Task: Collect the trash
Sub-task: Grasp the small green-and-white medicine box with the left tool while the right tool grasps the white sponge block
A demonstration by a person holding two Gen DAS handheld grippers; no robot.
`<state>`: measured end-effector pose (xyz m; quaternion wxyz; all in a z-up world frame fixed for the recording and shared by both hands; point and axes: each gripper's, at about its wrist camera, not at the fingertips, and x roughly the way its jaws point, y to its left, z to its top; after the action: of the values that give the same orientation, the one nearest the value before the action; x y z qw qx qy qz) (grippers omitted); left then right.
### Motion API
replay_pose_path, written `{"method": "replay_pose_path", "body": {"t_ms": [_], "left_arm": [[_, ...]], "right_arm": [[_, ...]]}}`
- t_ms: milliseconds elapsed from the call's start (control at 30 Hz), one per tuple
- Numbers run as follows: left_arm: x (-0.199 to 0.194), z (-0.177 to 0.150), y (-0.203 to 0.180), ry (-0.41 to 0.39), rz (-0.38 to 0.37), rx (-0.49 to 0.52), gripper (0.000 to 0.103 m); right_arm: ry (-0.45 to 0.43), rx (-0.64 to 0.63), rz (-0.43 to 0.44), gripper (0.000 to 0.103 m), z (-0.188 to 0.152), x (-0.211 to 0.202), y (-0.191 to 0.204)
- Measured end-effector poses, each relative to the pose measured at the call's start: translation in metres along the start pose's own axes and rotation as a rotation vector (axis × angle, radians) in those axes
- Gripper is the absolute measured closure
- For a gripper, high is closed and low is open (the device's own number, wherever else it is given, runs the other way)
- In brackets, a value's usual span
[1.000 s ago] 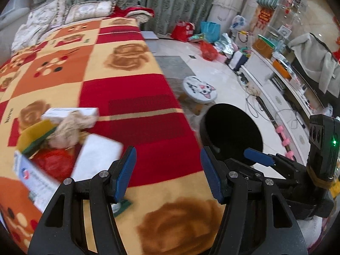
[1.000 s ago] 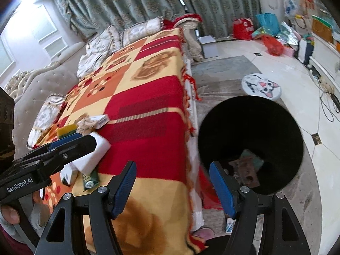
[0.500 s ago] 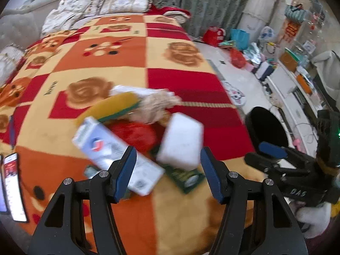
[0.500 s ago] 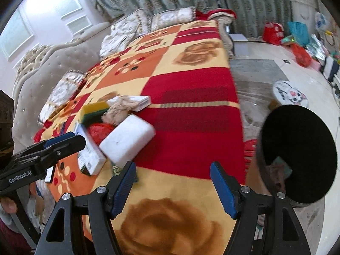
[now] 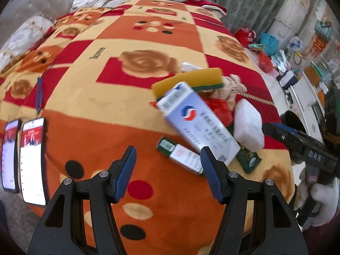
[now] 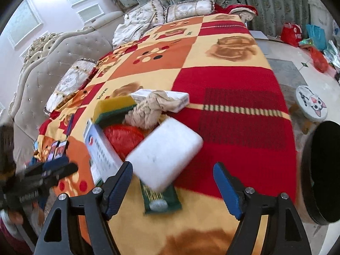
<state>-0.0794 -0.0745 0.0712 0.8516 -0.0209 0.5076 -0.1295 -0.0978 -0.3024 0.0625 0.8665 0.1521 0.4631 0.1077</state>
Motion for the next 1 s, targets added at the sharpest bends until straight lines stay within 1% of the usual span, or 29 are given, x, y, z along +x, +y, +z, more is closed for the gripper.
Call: {"method": "replay_pose_path", "body": {"t_ms": [133, 267, 367, 467, 600, 733, 800, 867, 900, 933, 1000], "left_arm": [[0.005, 0.002, 0.008, 0.004, -0.013, -0.051, 0.042], [0.014, 0.002, 0.006, 0.013, -0.028, -0.072, 0.042], [0.025, 0.0, 0.005, 0.037, -0.045, -0.081, 0.042], [0.037, -0.004, 0.001, 0.064, -0.056, -0.068, 0.042], [0.046, -0.003, 0.001, 0.063, -0.081, -0.08, 0.042], [0.056, 0.004, 0.0, 0.079, -0.096, -0.11, 0.042], [0.061, 0.004, -0.005, 0.096, -0.091, -0.093, 0.042], [0.06, 0.001, -0.013, 0.088, -0.072, -0.039, 0.042], [0.06, -0.001, -0.015, 0.09, -0.076, -0.015, 0.048], [0.059, -0.002, -0.016, 0.096, -0.077, 0.002, 0.059], [0.056, -0.004, -0.013, 0.114, -0.089, 0.018, 0.061]], "right_arm": [[0.018, 0.017, 0.007, 0.021, 0.012, 0.02, 0.007], [0.048, 0.002, -0.023, 0.021, 0.015, 0.037, 0.012], [0.035, -0.036, -0.02, 0.021, 0.013, 0.035, 0.013], [0.025, -0.062, -0.012, 0.021, 0.01, 0.031, 0.01], [0.013, -0.091, -0.011, 0.025, 0.007, 0.028, 0.011], [-0.01, -0.107, -0.012, 0.026, 0.009, 0.026, 0.018], [-0.01, -0.102, -0.015, 0.026, 0.01, 0.029, 0.017], [0.009, -0.102, -0.012, 0.026, 0.009, 0.033, 0.015], [0.011, -0.109, -0.011, 0.026, 0.008, 0.034, 0.015], [0.01, -0.118, -0.009, 0.029, 0.006, 0.033, 0.016], [0.003, -0.156, -0.003, 0.032, 0.003, 0.027, 0.016]]}}
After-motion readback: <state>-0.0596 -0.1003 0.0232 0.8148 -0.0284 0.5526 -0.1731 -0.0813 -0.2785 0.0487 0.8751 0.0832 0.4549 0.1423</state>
